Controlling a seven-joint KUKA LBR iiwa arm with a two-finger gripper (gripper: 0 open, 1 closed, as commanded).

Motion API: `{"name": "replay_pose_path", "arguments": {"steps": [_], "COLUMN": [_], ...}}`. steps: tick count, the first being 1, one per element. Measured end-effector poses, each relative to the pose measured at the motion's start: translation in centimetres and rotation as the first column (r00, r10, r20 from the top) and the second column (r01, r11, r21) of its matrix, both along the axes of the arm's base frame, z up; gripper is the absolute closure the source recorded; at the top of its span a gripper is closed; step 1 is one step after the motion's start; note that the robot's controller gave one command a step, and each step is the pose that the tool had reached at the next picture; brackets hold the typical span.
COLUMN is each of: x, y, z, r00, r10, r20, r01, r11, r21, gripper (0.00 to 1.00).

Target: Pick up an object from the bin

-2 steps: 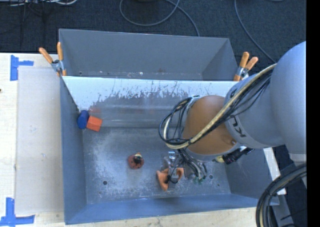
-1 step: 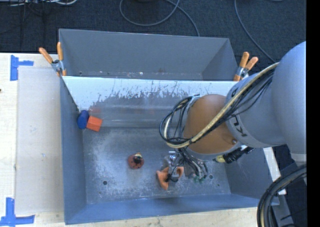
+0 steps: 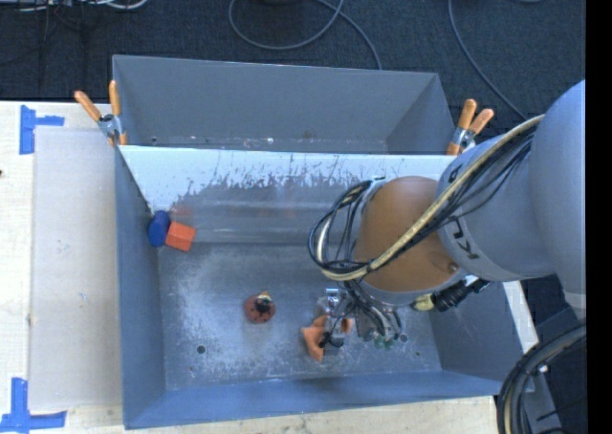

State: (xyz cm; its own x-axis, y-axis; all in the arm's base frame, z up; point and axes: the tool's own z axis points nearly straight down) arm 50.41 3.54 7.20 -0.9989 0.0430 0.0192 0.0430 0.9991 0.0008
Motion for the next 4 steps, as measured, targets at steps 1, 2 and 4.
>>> {"name": "replay_pose_path", "arguments": {"steps": [1, 2, 4], "x": [0.0, 0.1, 0.1], "y": [0.0, 0.0, 0.0], "z": [1.9, 4.0, 6.1], "r00": [1.000, 1.000, 1.000], "r10": [0.000, -0.001, -0.001], "r20": [0.001, 0.004, 0.001], "r01": [0.000, 0.001, 0.001], "r11": [1.000, 1.000, 1.000], "r21": [0.000, 0.000, 0.000], "gripper": [1.00, 1.00, 1.00]}}
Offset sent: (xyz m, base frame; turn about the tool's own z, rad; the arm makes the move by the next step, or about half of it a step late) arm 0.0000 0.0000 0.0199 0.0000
